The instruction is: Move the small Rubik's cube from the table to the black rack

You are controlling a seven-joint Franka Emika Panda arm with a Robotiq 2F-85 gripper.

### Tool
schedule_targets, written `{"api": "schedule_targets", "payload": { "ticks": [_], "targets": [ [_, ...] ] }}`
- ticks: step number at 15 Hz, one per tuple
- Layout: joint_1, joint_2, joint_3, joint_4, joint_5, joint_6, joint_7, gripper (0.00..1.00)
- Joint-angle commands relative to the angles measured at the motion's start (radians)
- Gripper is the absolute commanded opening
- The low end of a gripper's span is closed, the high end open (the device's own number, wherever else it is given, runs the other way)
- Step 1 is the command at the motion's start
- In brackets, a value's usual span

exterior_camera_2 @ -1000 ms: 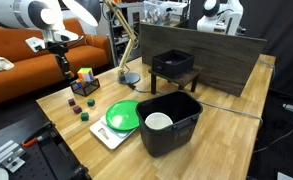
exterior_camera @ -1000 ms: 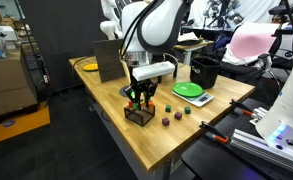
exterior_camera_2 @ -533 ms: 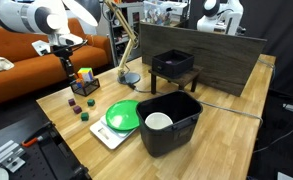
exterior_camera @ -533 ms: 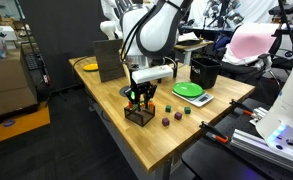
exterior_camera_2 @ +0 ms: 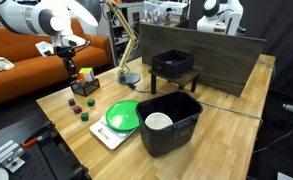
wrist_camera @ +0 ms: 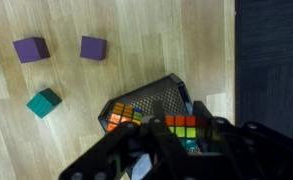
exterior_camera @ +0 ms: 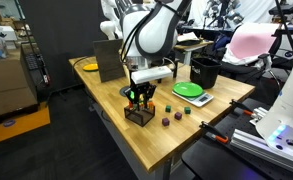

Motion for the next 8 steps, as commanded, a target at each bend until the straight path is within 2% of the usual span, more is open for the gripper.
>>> {"api": "schedule_targets", "payload": {
  "ticks": [1, 6, 8],
  "targets": [
    [0.000, 0.008, -0.004, 0.005, 0.019, 0.031, -0.035, 0.60],
    [0.001, 0.004, 0.001, 0.006, 0.028, 0.048, -0.056, 0.93],
    [0.006, -0.006, 0.000, 0.004, 0.024, 0.046, -0.052, 1.00]
  ]
}}
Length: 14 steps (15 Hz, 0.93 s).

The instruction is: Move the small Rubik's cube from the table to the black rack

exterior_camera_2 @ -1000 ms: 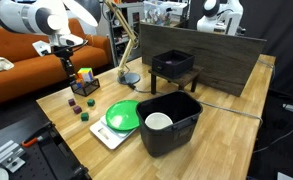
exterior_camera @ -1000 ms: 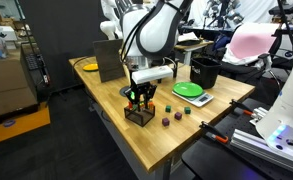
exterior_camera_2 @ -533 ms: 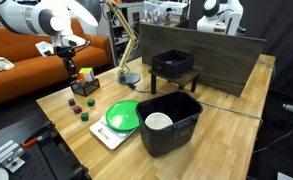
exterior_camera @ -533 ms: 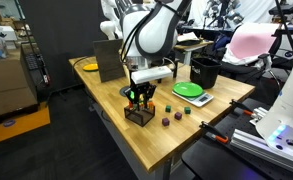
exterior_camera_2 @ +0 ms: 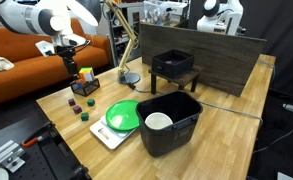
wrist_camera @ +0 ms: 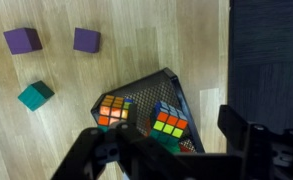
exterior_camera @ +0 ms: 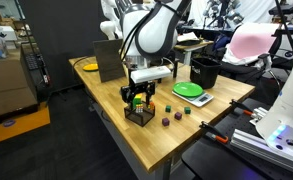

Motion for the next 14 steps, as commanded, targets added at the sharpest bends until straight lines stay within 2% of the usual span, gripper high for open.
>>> {"api": "schedule_targets", "payload": {
  "ticks": [1, 9, 14],
  "targets": [
    [0.011, -0.015, -0.002, 0.002, 0.012, 0.009, -0.019, 1.00],
    [0.069, -0.078, 0.043, 0.022, 0.008, -0.014, 0.002, 1.00],
    [0.091, -0.171, 0.096, 0.016, 0.037, -0.036, 0.018, 1.00]
  ]
}}
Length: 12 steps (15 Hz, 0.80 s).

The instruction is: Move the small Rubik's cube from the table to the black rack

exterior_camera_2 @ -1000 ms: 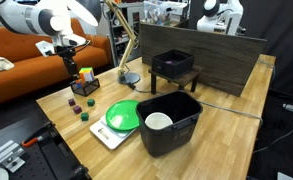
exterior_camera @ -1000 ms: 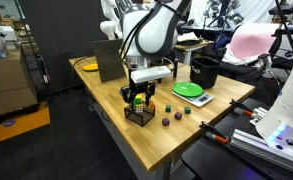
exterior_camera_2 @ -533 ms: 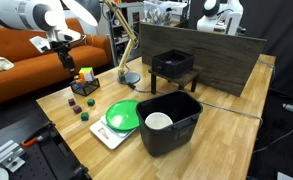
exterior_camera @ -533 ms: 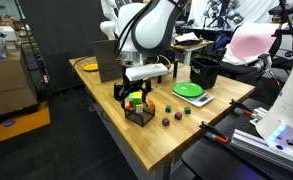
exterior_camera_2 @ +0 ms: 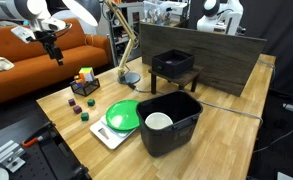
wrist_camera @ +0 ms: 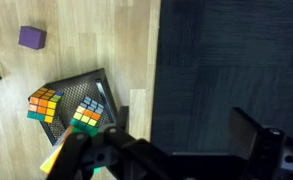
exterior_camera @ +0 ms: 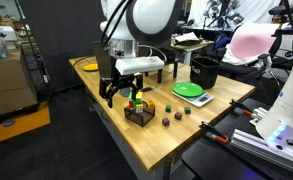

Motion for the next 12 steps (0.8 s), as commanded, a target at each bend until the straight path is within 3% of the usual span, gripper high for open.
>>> {"api": "schedule_targets", "payload": {
  "ticks": [1, 5, 6, 12],
  "targets": [
    [0.004, -0.093, 0.039, -0.012, 0.048, -0.045, 0.011, 1.00],
    [-0.005, -0.202, 0.105, -0.038, 0.225, -0.060, -0.003, 1.00],
    [-0.004, -0.160, 0.099, -0.008, 0.161, -0.049, 0.008, 1.00],
    [-0.009, -0.192, 0.111, -0.033, 0.204, -0.052, 0.009, 1.00]
  ]
}}
